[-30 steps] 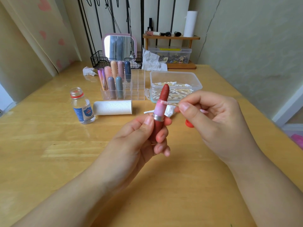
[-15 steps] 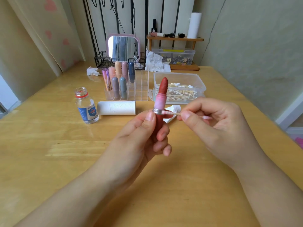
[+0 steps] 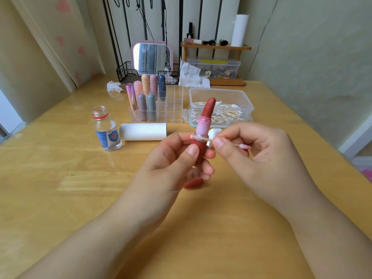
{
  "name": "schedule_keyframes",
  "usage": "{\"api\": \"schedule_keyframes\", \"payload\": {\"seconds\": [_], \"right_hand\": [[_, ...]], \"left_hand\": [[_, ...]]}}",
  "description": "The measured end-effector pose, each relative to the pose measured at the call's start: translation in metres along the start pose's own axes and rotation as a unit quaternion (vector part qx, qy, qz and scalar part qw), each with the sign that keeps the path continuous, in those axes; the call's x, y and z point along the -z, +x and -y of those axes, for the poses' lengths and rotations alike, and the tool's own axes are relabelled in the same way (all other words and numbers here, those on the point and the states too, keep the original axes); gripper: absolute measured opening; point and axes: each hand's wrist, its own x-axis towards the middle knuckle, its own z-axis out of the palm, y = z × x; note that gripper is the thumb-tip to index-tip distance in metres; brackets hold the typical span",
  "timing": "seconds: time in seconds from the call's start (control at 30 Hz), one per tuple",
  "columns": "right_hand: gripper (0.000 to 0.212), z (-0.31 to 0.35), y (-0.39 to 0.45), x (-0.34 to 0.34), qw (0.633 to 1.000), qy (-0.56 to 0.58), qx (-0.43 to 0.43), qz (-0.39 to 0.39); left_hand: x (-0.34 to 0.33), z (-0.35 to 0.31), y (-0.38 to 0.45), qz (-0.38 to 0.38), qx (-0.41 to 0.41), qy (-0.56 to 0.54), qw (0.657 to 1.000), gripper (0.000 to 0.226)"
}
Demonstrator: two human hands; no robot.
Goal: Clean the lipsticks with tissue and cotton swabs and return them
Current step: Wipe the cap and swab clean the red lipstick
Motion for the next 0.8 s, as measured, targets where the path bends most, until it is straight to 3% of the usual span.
{"api": "schedule_keyframes", "payload": {"seconds": [0.13, 0.33, 0.5, 0.7, 0.8], "right_hand": [[0.018, -0.007, 0.004, 0.007, 0.999, 0.020, -0.029, -0.013], [0.016, -0.004, 0.003, 0.000, 1.000, 0.020, 0.008, -0.002], [0.024, -0.005, 0.005, 0.005, 0.999, -0.005, -0.002, -0.037], [0.016, 0.000, 0.001, -0.005, 1.000, -0.005, -0.003, -0.025], [0.018, -0.002, 0.003, 0.002, 0.999, -0.016, -0.012, -0.047]], "left_hand": [[0.002, -0.001, 0.001, -0.020, -0.023, 0.005, 1.000, 0.017], [0.000, -0.001, -0.001, -0.018, -0.031, -0.007, 0.999, 0.017], [0.001, -0.003, 0.000, -0.039, -0.041, 0.008, 0.998, 0.017], [-0.002, -0.002, 0.000, -0.049, -0.041, 0.022, 0.998, 0.028], [-0.001, -0.002, 0.000, -0.066, -0.045, 0.026, 0.996, 0.021]]}}
